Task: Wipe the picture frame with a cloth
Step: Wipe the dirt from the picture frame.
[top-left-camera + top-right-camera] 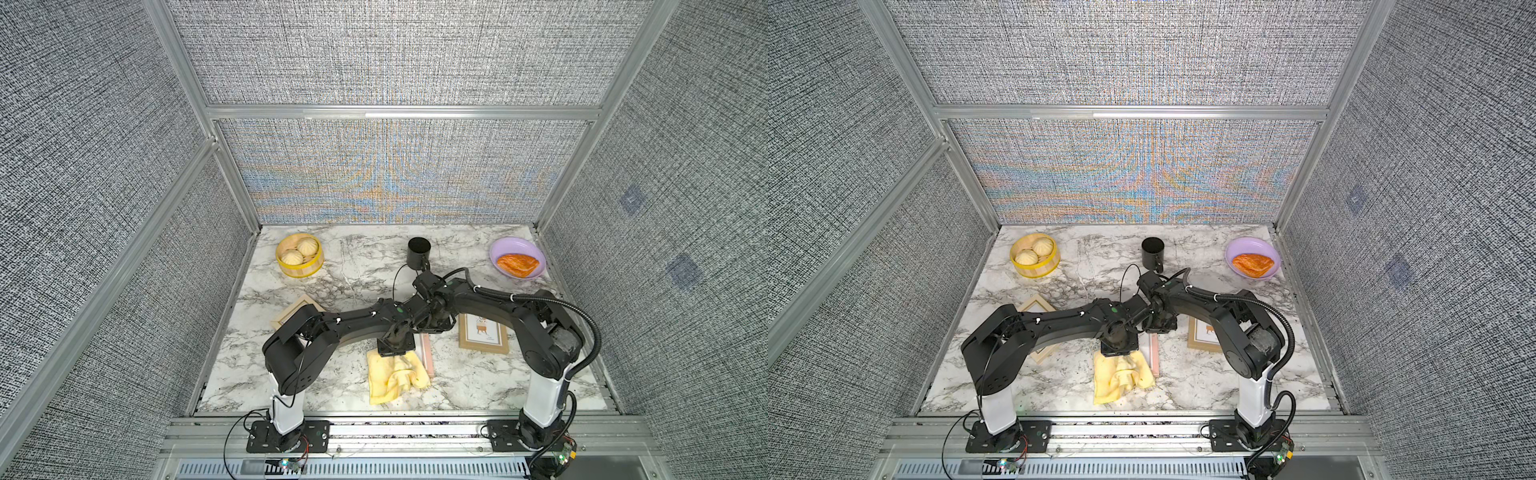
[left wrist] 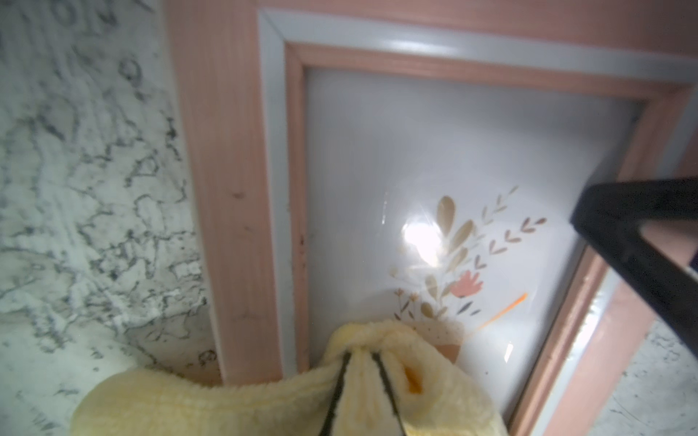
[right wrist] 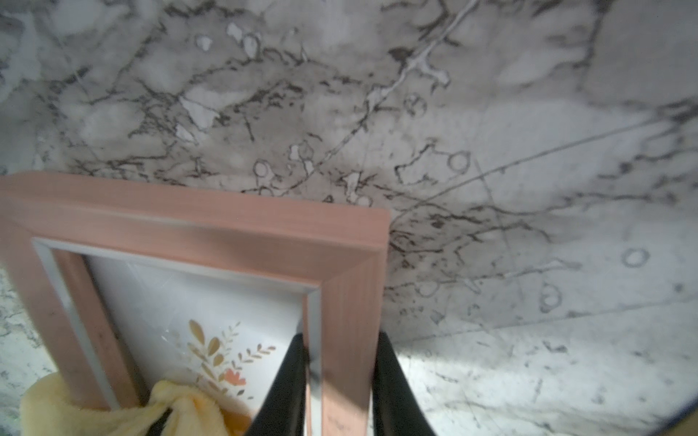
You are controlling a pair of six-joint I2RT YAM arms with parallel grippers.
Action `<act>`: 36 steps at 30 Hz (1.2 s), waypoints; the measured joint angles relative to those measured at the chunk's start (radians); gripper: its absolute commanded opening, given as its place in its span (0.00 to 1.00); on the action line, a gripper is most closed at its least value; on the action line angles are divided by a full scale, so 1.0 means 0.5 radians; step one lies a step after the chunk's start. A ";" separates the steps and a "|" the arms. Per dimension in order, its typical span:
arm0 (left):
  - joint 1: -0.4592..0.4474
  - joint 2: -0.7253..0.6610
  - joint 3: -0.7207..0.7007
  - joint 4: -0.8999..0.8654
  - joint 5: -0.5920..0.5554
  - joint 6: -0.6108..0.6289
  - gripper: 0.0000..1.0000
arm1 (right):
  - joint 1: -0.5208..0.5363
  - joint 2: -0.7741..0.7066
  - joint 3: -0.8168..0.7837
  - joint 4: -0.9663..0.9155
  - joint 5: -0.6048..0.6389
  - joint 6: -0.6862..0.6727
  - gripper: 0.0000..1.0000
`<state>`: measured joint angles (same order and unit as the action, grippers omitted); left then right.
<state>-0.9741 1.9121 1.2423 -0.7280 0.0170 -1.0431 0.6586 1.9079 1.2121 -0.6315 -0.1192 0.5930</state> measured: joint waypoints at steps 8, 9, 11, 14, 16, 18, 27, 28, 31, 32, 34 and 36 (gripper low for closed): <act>-0.015 0.038 -0.006 0.027 0.033 -0.082 0.00 | 0.009 -0.003 -0.003 0.004 0.020 0.015 0.12; -0.015 0.010 -0.053 0.076 0.033 -0.110 0.00 | 0.012 -0.003 -0.003 0.004 0.030 0.021 0.12; -0.015 -0.071 -0.178 0.215 0.039 -0.172 0.00 | 0.019 -0.008 -0.005 0.002 0.063 0.031 0.12; -0.037 -0.199 -0.389 0.557 0.011 -0.283 0.00 | 0.002 -0.008 -0.009 0.010 0.008 0.027 0.12; -0.037 -0.240 -0.488 0.806 0.050 -0.343 0.00 | 0.007 -0.009 -0.011 0.011 0.018 0.029 0.12; -0.036 -0.256 -0.536 0.992 0.077 -0.388 0.00 | 0.006 -0.009 -0.012 0.012 0.018 0.030 0.12; -0.024 -0.226 -0.459 0.944 0.070 -0.453 0.00 | 0.001 -0.013 -0.017 0.017 -0.002 0.034 0.12; -0.024 -0.205 -0.430 0.906 0.071 -0.452 0.00 | -0.004 -0.013 -0.017 0.017 -0.011 0.035 0.12; -0.019 -0.158 -0.384 0.836 0.071 -0.452 0.00 | -0.012 -0.011 -0.016 0.015 -0.028 0.036 0.12; -0.007 -0.164 -0.389 0.840 0.069 -0.450 0.00 | -0.012 -0.011 -0.016 0.015 -0.027 0.039 0.12; 0.035 -0.194 -0.423 0.890 0.089 -0.435 0.00 | -0.006 -0.011 -0.016 0.015 0.000 0.059 0.12; 0.116 -0.217 -0.443 0.955 0.045 -0.418 0.00 | 0.003 -0.011 -0.016 0.016 0.018 0.065 0.12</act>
<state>-0.9161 1.8034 1.0210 -0.2504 0.0395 -1.2522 0.6601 1.9022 1.2041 -0.6235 -0.1104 0.6254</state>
